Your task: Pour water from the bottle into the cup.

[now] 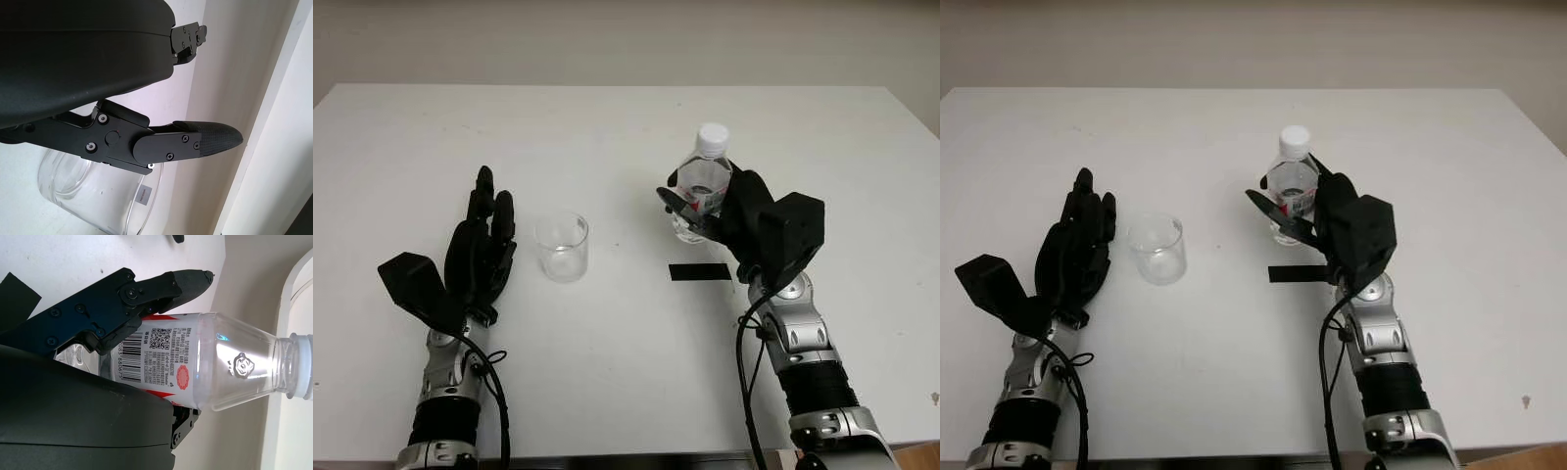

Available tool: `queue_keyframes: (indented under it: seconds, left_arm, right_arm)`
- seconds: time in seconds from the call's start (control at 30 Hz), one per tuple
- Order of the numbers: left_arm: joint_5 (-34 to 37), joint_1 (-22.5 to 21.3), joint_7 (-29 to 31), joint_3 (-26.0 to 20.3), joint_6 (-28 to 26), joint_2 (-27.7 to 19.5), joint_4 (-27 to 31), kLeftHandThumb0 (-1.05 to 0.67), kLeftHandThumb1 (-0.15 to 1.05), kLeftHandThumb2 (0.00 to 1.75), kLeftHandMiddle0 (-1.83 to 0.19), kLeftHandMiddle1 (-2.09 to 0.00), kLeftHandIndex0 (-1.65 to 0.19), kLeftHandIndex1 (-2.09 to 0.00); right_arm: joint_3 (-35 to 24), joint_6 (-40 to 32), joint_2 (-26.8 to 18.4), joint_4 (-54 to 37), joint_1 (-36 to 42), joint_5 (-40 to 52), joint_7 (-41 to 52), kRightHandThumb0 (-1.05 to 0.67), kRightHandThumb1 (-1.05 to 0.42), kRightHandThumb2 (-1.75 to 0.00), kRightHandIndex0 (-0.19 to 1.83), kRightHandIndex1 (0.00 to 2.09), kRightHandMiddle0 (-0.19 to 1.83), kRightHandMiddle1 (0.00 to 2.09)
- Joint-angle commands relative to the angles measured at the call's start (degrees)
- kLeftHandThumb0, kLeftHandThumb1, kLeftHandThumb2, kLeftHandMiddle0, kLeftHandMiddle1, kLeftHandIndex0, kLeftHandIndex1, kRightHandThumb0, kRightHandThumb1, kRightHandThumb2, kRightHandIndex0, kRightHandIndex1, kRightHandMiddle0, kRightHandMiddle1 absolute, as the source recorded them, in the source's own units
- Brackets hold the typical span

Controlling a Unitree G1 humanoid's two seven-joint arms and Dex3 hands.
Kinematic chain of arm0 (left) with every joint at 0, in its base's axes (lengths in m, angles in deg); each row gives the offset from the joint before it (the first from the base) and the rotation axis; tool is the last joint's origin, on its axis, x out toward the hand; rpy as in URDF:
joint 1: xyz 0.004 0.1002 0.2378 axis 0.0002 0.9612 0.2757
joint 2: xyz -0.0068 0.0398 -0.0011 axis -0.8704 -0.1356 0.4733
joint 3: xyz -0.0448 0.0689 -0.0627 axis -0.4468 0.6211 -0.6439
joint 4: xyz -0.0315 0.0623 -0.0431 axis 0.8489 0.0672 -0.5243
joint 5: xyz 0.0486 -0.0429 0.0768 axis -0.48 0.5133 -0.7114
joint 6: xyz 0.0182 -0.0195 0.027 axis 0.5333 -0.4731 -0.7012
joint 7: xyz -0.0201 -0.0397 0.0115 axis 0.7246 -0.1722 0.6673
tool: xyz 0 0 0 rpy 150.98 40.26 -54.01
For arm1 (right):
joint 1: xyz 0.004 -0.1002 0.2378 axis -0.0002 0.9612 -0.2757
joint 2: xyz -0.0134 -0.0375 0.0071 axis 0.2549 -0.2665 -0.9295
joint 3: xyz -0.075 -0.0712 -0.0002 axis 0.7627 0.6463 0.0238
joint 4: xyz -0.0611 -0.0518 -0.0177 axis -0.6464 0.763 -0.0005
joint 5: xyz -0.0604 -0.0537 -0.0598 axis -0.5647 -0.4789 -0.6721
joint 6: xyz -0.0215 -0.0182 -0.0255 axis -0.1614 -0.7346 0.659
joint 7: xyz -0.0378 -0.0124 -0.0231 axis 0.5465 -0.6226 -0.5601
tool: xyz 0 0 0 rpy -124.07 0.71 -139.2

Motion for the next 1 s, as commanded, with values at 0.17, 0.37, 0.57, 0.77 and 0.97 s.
queue_keyframes:
  seconds: [0.17, 0.37, 0.57, 0.77, 0.97]
  left_arm:
    - [0.1, 1.7, -0.5, 0.0, -0.7, 0.3, 0.4, -0.72, 1.05, 0.44, 0.15, -0.06, 0.17, -0.05]
    - [0.1, 2.1, -0.4, -0.1, -0.9, 0.0, 0.8, -0.71, 1.05, 0.45, 0.16, -0.05, 0.17, -0.05]
    - [-0.1, 2.4, -0.6, 0.0, -1.4, -0.1, 1.6, -0.71, 1.05, 0.45, 0.16, -0.05, 0.18, -0.05]
    - [0.1, 2.8, -0.6, 0.0, -1.9, 0.0, 2.4, -0.71, 1.05, 0.45, 0.16, -0.05, 0.17, -0.05]
    - [0.0, 2.9, -0.9, -0.1, -2.6, -0.1, 2.8, -0.72, 1.05, 0.44, 0.15, -0.06, 0.16, -0.06]
  right_arm:
    - [-0.5, -5.0, 0.4, -3.2, 0.3, -0.5, -0.9, -0.39, -1.05, -0.42, 1.32, 2.09, 0.97, 2.09]
    - [-1.1, -8.3, 0.9, -2.0, 0.6, 0.4, -0.9, -0.4, -1.05, -0.43, 1.39, 2.09, 1.04, 2.09]
    - [-1.1, -10.8, 1.2, -3.6, 2.1, 0.4, -0.9, -0.41, -1.05, -0.41, 1.41, 2.09, 1.05, 2.09]
    - [-1.0, -10.7, 1.7, -6.0, 4.9, 0.4, -0.4, -0.4, -1.05, -0.42, 1.42, 2.09, 1.07, 2.09]
    - [-0.8, -10.9, 2.5, -7.0, 7.2, -0.1, -1.1, -0.41, -1.05, -0.42, 1.43, 2.09, 1.09, 2.09]
